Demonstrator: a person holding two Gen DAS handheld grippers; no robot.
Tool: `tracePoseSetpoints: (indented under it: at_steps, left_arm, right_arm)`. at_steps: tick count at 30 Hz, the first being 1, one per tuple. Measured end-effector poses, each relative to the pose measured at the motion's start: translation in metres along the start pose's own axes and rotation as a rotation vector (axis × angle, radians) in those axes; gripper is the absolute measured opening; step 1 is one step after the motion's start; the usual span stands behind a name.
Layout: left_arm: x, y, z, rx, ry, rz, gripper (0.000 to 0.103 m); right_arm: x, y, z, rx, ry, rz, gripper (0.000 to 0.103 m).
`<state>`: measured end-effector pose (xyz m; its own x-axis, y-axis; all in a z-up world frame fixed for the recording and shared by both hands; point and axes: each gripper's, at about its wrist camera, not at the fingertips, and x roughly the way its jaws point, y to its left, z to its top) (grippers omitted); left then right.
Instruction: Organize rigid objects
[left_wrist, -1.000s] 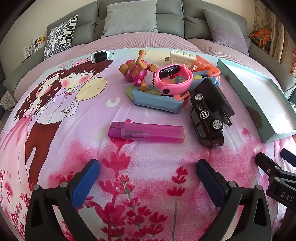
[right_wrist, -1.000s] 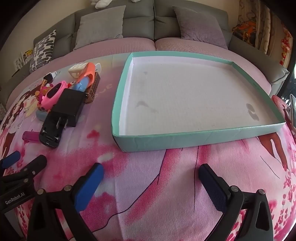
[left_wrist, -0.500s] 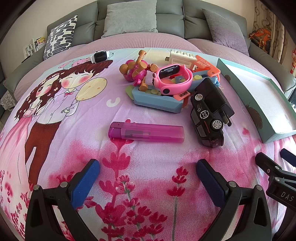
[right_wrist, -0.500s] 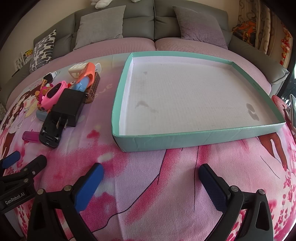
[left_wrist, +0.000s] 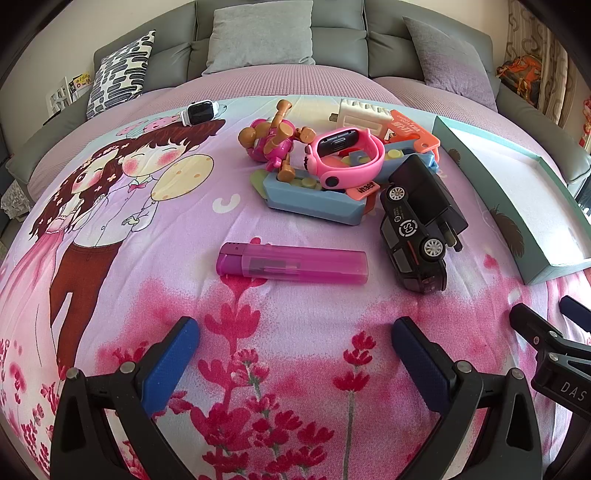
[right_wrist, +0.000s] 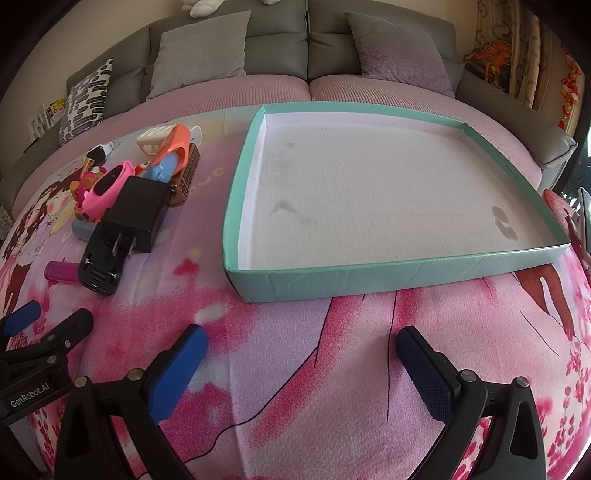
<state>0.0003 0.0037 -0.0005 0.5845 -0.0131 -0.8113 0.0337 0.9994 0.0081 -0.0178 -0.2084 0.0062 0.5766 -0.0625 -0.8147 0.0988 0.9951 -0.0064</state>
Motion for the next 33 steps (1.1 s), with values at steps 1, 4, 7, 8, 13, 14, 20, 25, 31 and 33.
tracePoseSetpoints:
  at_steps: [1, 4, 7, 8, 13, 14, 20, 25, 31, 33]
  left_arm:
    - [0.0, -0.0003, 0.0, 0.0, 0.0, 0.0, 0.103]
    - [0.0, -0.0003, 0.0, 0.0, 0.0, 0.0, 0.103]
    - [0.0, -0.0001, 0.0, 0.0, 0.0, 0.0, 0.103]
    - [0.0, -0.0003, 0.0, 0.0, 0.0, 0.0, 0.103]
    - [0.0, -0.0001, 0.0, 0.0, 0.0, 0.0, 0.103]
    - [0.0, -0.0003, 0.0, 0.0, 0.0, 0.0, 0.103]
    - [0.0, -0.0003, -0.0001, 0.0, 0.0, 0.0, 0.103]
    - [0.002, -0.0017, 0.0011, 0.005, 0.003, 0.001, 0.103]
    - [0.0016, 0.0001, 0.0022, 0.01, 0.009, -0.025, 0.103]
    - [0.0023, 0.0002, 0.0022, 0.014, 0.009, -0.019, 0.103]
  right_arm:
    - [0.0, 0.0, 0.0, 0.0, 0.0, 0.0, 0.103]
    - [0.0, 0.0, 0.0, 0.0, 0.0, 0.0, 0.103]
    - [0.0, 0.0, 0.0, 0.0, 0.0, 0.0, 0.103]
    - [0.0, -0.0001, -0.0001, 0.0, 0.0, 0.0, 0.103]
    - [0.0, 0.0, -0.0001, 0.0, 0.0, 0.0, 0.103]
    - [0.0, -0.0001, -0.0002, 0.0, 0.0, 0.0, 0.103]
    - [0.0, 0.0, -0.0003, 0.0, -0.001, 0.0, 0.103]
    - [0.0001, -0.0005, -0.0003, 0.002, -0.001, 0.002, 0.103]
    - [0.0014, 0.0006, 0.0011, 0.0, 0.002, -0.001, 0.103]
    - [0.0016, 0.0008, 0.0012, 0.0, 0.002, -0.002, 0.103]
